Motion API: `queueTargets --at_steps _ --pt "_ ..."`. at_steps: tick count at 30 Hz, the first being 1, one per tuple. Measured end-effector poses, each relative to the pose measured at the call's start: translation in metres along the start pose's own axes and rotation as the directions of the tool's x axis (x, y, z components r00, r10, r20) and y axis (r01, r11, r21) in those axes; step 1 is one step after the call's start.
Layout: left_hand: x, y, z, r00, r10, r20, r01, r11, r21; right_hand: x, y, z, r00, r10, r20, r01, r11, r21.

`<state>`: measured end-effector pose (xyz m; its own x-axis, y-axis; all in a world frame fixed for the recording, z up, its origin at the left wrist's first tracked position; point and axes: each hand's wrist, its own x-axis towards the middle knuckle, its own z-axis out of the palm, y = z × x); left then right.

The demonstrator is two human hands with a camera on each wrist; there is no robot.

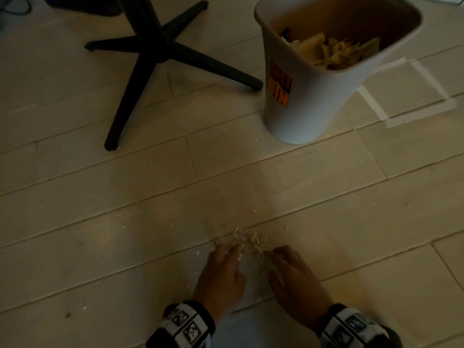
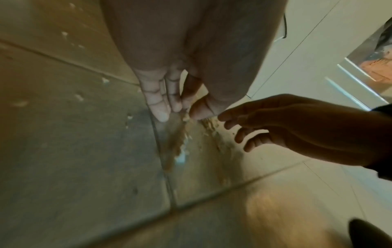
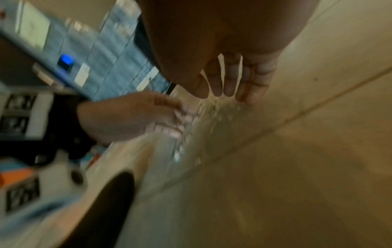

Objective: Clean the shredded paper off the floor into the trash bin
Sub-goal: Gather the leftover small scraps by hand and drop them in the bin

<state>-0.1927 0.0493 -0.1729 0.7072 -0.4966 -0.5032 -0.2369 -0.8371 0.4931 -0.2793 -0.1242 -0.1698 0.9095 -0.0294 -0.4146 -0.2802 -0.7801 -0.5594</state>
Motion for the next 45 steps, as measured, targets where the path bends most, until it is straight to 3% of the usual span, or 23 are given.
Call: queueTargets --at_steps 4,6,9,13,16,20,25,28,30,34,38,40,42,45 --pt "0.031 -0.003 -0.036 0.986 0.044 -0.159 -0.041 0.999 0.023 0.021 0.012 -0.026 0.975 0.109 -0.193 -0.105 0.994 0.029" --pt "0.048 -0.003 -0.049 0.979 0.103 -0.177 -0.091 0.993 0.077 0.034 0.02 -0.033 0.965 0.154 -0.21 -0.166 0.985 -0.038" --pt "0.071 0.006 -0.054 0.98 0.184 -0.074 -0.164 0.962 0.218 0.041 0.022 -0.032 0.973 0.143 -0.181 -0.177 0.966 -0.188" --pt "0.085 0.016 -0.043 0.966 0.251 0.058 -0.252 0.878 0.407 0.026 0.006 -0.015 0.993 0.021 -0.114 -0.056 0.949 -0.312" --pt "0.066 0.014 -0.025 0.928 0.357 0.109 -0.369 0.83 0.419 0.011 -0.005 -0.002 0.993 -0.089 -0.078 0.059 0.944 -0.324" --pt "0.022 -0.006 -0.002 0.869 0.465 0.169 -0.495 0.797 0.348 0.021 0.0 -0.013 0.984 -0.055 -0.17 0.011 0.968 -0.251" --pt "0.033 -0.007 -0.016 0.906 0.423 -0.024 -0.401 0.874 0.274 0.05 0.008 -0.035 0.982 -0.015 -0.19 -0.047 0.947 -0.317" --pt "0.06 0.007 -0.036 0.946 0.325 -0.002 -0.309 0.9 0.309 0.056 0.011 -0.036 0.99 0.011 -0.137 -0.059 0.933 -0.355" --pt "0.077 0.013 -0.042 0.952 0.302 0.05 -0.296 0.872 0.39 0.051 0.014 -0.029 0.994 0.003 -0.108 -0.044 0.923 -0.383" --pt "0.077 0.015 -0.028 0.923 0.33 0.198 -0.384 0.792 0.474 0.026 0.015 -0.006 0.989 -0.101 -0.113 0.047 0.914 -0.403" --pt "0.04 0.003 -0.014 0.858 0.461 0.226 -0.513 0.779 0.359 0.011 0.014 -0.001 0.985 -0.12 -0.126 0.066 0.927 -0.369" --pt "0.032 -0.007 -0.016 0.901 0.428 0.072 -0.427 0.843 0.326 0.011 0.015 -0.001 0.983 -0.104 -0.152 0.043 0.931 -0.362" --pt "0.028 -0.012 -0.023 0.962 0.268 -0.051 -0.242 0.925 0.294 0.013 0.016 0.0 0.983 -0.093 -0.156 0.03 0.929 -0.368" --pt "0.021 -0.01 -0.023 0.986 0.167 0.014 -0.163 0.932 0.323 0.02 0.016 0.001 0.992 -0.09 -0.09 0.041 0.898 -0.438"
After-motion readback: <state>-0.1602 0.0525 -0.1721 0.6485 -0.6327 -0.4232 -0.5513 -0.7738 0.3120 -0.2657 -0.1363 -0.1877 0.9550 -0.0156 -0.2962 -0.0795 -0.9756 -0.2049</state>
